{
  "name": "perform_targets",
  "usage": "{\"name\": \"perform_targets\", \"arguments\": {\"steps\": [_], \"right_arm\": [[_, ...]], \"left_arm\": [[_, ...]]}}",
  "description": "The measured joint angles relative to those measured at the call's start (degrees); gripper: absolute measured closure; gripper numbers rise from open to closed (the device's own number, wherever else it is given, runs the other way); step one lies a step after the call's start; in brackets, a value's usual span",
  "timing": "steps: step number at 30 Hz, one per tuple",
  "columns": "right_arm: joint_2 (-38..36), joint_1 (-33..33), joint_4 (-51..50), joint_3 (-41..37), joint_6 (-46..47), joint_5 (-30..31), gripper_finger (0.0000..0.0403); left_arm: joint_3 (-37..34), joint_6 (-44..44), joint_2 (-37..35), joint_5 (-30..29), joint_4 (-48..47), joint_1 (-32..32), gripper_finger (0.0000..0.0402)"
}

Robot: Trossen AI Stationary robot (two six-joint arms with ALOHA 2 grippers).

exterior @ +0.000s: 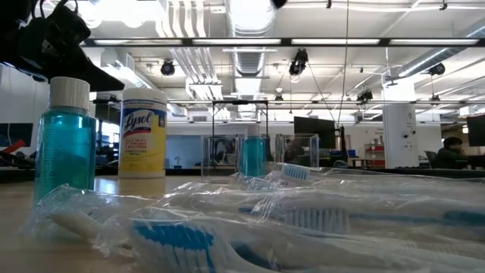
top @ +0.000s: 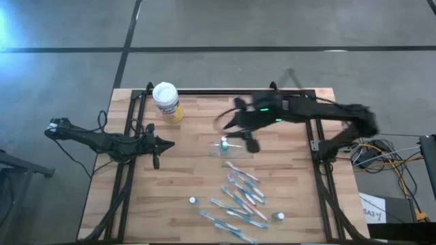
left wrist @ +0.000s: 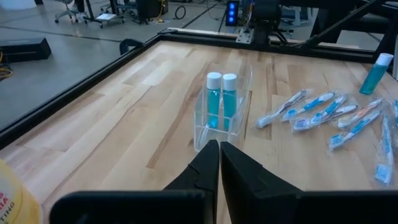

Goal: Pick & Place toothbrushing station
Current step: Put the blue mouthwash bottle into the middle compartment of the transparent organizer

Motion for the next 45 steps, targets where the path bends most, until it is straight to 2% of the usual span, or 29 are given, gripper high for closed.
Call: {"name": "perform_targets", "arguments": {"steps": [5, 9, 14, 17, 22, 29, 37, 45], "right_arm": [[-18.6, -2.6, 21.2, -22.3, 7.2, 0.2, 0.03], [-30.5, -3.4, 30.7, -37.8, 12.8, 0.3, 0.0331], [-40.8, -3.4, 44.9, -53.6, 16.6, 0.2, 0.0369], [-44.8, -3.4, 49.6, -60.4, 17.0, 0.2, 0.0389], [-50.3, -3.4, 54.4, -68.2, 17.1, 0.8, 0.0394], [-57.8, -3.4, 56.2, -77.1, 18.1, 7.4, 0.0394], [-67.3, -3.4, 59.4, -84.7, 17.6, 7.9, 0.0394], [-71.2, -3.4, 56.2, -85.0, 14.9, 7.8, 0.0394]], "left_arm": [[0.0, -0.2, 0.0, 0.0, 0.0, 0.0, 0.0383], [0.0, -2.0, 0.0, 0.0, 0.0, 0.0, 0.0383], [0.0, -2.1, 0.0, 0.0, 0.8, 0.0, 0.0383], [0.0, -2.2, 0.0, 0.0, 1.1, 0.0, 0.0383], [0.0, -2.2, 0.0, 0.0, 1.4, 0.0, 0.0383], [0.0, -3.2, 0.0, 0.0, 1.6, 0.0, 0.0383], [0.0, -3.5, 0.0, 0.0, 1.9, 0.0, 0.038], [0.0, -5.2, 0.0, 0.0, 1.9, 0.0, 0.0388]]}}
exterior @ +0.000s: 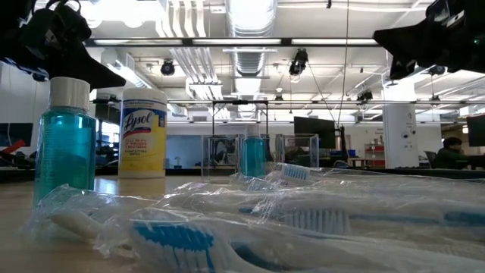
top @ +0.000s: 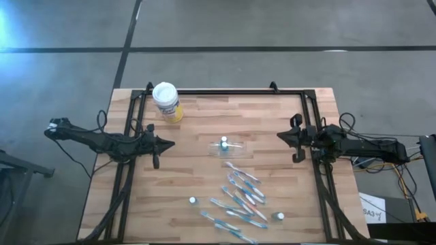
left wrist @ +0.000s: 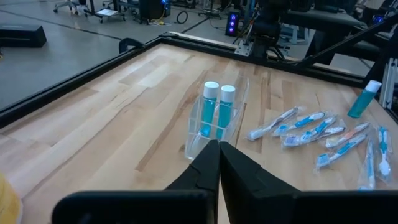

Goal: Pick & Place toothbrushing station
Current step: Put the blue mouthwash bottle into the middle compartment of the transparent organizer

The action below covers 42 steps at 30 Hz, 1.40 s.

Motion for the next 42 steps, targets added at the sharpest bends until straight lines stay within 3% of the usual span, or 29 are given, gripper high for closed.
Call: {"name": "perform_targets", "arguments": {"steps": [20, 27, 36, 42], "right_arm": [[1.3, 0.0, -1.7, 0.0, -4.7, -0.1, 0.0394], [1.3, 0.0, -1.7, 0.0, -4.7, -0.1, 0.0394], [1.3, 0.0, -1.7, 0.0, -4.6, -0.1, 0.0394], [1.3, 0.0, -1.7, 0.0, -3.9, 0.0, 0.0394]], "left_arm": [[0.1, 2.3, 0.0, 0.2, 3.0, 0.0, 0.0397], [4.3, 3.7, 0.6, 0.8, 3.2, 0.0, 0.0398], [12.5, 4.7, 7.5, 1.1, 3.2, -0.2, 0.0398], [13.6, 3.7, 13.5, 2.3, 5.4, -0.3, 0.0397]]}}
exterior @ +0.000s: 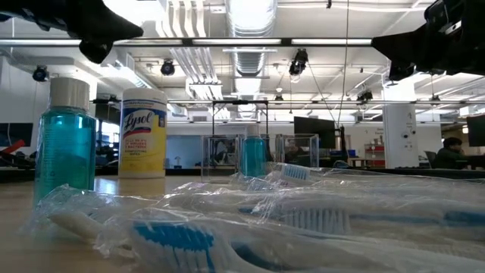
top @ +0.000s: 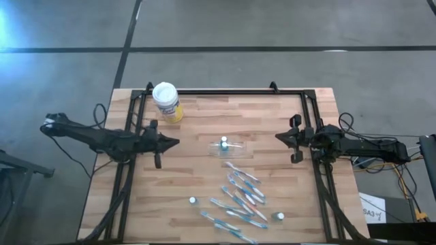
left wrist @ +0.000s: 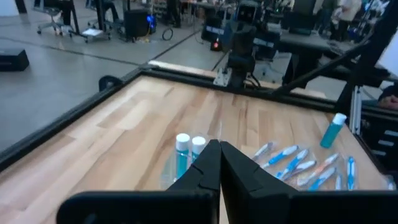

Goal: Pick & Place toothbrushing station
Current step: Put the blue mouthwash bottle into the middle compartment of the transparent organizer

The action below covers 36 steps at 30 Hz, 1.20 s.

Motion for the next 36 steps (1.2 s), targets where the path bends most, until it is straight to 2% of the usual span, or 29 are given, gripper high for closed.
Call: {"name": "perform_targets", "arguments": {"steps": [5, 10, 13, 22, 28, 31, 33, 36], "right_arm": [[0.0, 0.0, 0.0, 0.0, 0.2, 0.0, 0.0394], [0.1, 0.0, 0.0, 0.0, 1.1, 0.0, 0.0394], [0.1, 0.0, 0.0, 0.0, 1.1, 0.0, 0.0394], [0.1, 0.0, -0.1, 0.0, 1.0, 0.0, 0.0394], [0.2, 0.0, -0.4, 0.0, 1.1, 0.0, 0.0394], [0.5, 0.0, -0.9, 0.0, 1.1, 0.0, 0.0394], [0.9, 0.0, -1.0, 0.0, 1.1, 0.0, 0.0394], [1.1, 0.0, -1.0, 0.0, 1.1, 0.0, 0.0394]], "left_arm": [[0.1, -0.2, 4.4, 3.2, 1.0, -0.3, 0.0397], [5.0, -1.6, 9.4, 4.6, -0.6, -1.6, 0.0397], [9.9, -1.6, 13.3, 4.7, -4.1, -2.7, 0.0397], [30.1, -1.7, 28.5, 3.4, -20.2, -6.3, 0.0388], [44.2, -8.8, 37.6, 2.2, -33.0, -6.7, 0.0339], [52.1, -11.0, 41.8, 3.1, -42.3, -6.8, 0.0306], [57.1, -13.4, 45.0, 5.0, -48.4, -6.9, 0.0282], [63.4, -17.2, 49.7, 11.3, -55.8, -7.0, 0.025]]}}
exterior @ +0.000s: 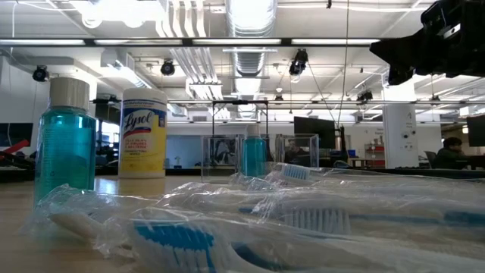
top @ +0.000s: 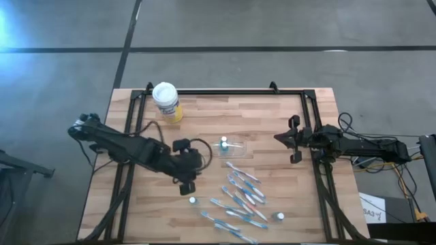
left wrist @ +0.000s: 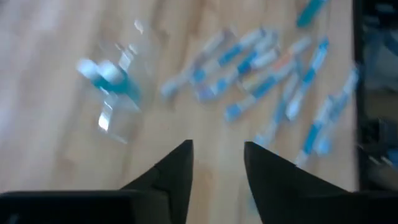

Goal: Pick & Place toothbrushing station
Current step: Put the blue mouthwash bottle into the middle compartment of the transparent organizer

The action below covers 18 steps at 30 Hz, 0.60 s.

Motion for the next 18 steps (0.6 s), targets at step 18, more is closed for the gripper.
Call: {"name": "perform_targets", "arguments": {"steps": [18], "right_arm": [[0.0, 0.0, 0.0, 0.0, -0.5, 0.0, 0.0394]], "left_arm": [[4.2, -1.7, 13.4, 15.6, -5.1, -6.2, 0.0204]]}}
